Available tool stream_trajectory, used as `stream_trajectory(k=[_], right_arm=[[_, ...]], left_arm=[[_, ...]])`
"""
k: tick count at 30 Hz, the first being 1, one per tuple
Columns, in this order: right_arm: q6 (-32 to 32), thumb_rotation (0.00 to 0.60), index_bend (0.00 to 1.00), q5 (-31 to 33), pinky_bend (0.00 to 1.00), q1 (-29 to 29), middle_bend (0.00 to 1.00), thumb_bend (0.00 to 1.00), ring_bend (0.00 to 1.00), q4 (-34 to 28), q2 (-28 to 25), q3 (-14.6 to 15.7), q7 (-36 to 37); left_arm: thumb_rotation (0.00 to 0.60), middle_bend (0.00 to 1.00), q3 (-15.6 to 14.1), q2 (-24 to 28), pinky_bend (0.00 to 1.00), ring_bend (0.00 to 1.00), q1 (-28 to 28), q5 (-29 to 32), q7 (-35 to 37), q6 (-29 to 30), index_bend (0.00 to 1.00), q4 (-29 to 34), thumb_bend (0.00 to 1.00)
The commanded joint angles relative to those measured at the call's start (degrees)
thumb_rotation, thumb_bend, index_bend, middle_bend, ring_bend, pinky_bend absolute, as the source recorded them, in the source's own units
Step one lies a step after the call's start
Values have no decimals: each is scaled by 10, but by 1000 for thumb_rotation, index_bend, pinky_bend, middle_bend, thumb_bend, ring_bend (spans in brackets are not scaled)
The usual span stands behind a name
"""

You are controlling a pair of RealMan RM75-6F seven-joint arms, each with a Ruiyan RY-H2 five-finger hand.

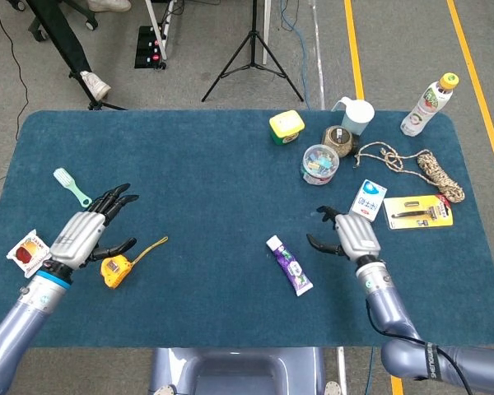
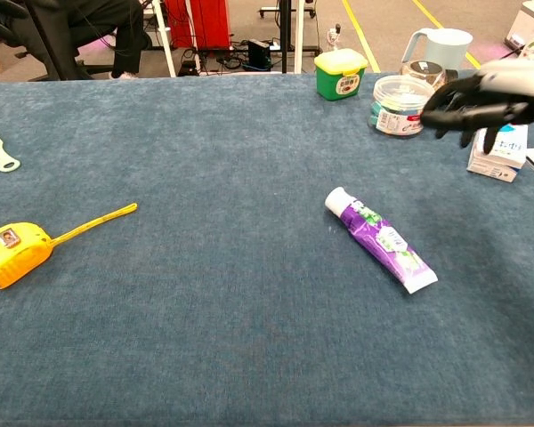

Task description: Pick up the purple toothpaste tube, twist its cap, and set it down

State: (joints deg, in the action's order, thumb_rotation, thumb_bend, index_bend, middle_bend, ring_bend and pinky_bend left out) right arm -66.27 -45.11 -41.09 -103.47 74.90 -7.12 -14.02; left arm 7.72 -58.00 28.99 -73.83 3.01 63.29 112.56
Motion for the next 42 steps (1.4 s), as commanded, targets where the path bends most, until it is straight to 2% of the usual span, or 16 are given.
stream_trajectory(k=[1, 4, 8, 15, 26, 32, 38, 42], right_arm=[[-54, 206, 296, -61, 456, 53, 394, 392, 470, -2, -24, -1, 52], [-84, 210, 349, -94, 467, 80, 419, 392, 498, 7, -32, 9, 63], [-128, 212, 382, -130, 468, 126, 435, 392, 513, 17, -54, 34, 60], [-152, 212, 394, -156, 468, 176, 443, 392, 514, 11, -90, 45, 66], [-184, 213, 408, -189, 466, 233, 454, 392, 514, 5, -114, 69, 61], [-227, 212, 420, -208, 465, 277, 471, 392, 516, 1, -117, 78, 62], [-308, 212, 430, -274, 462, 344, 472, 392, 521, -15, -124, 104, 52], [-313, 213, 432, -286, 461, 356, 472, 392, 522, -19, -128, 105, 50]], left_arm=[[204, 70, -13, 6, 146, 15, -26, 19, -83, 51, 181, 8, 70], [286, 97, -19, 6, 167, 36, -41, 19, -127, 82, 221, 11, 73], [335, 115, -38, 7, 167, 43, -69, -1, -202, 133, 227, 13, 75], [338, 119, -56, -4, 168, 44, -108, -25, -213, 175, 216, 9, 75], [352, 125, -87, -6, 167, 53, -160, -61, -199, 221, 216, -4, 75], [371, 128, -115, -4, 167, 53, -201, -89, -191, 250, 216, -8, 75], [383, 129, -158, 5, 167, 62, -257, -141, -160, 291, 216, -16, 75], [387, 129, -164, 11, 167, 65, -265, -147, -155, 289, 216, -20, 75]])
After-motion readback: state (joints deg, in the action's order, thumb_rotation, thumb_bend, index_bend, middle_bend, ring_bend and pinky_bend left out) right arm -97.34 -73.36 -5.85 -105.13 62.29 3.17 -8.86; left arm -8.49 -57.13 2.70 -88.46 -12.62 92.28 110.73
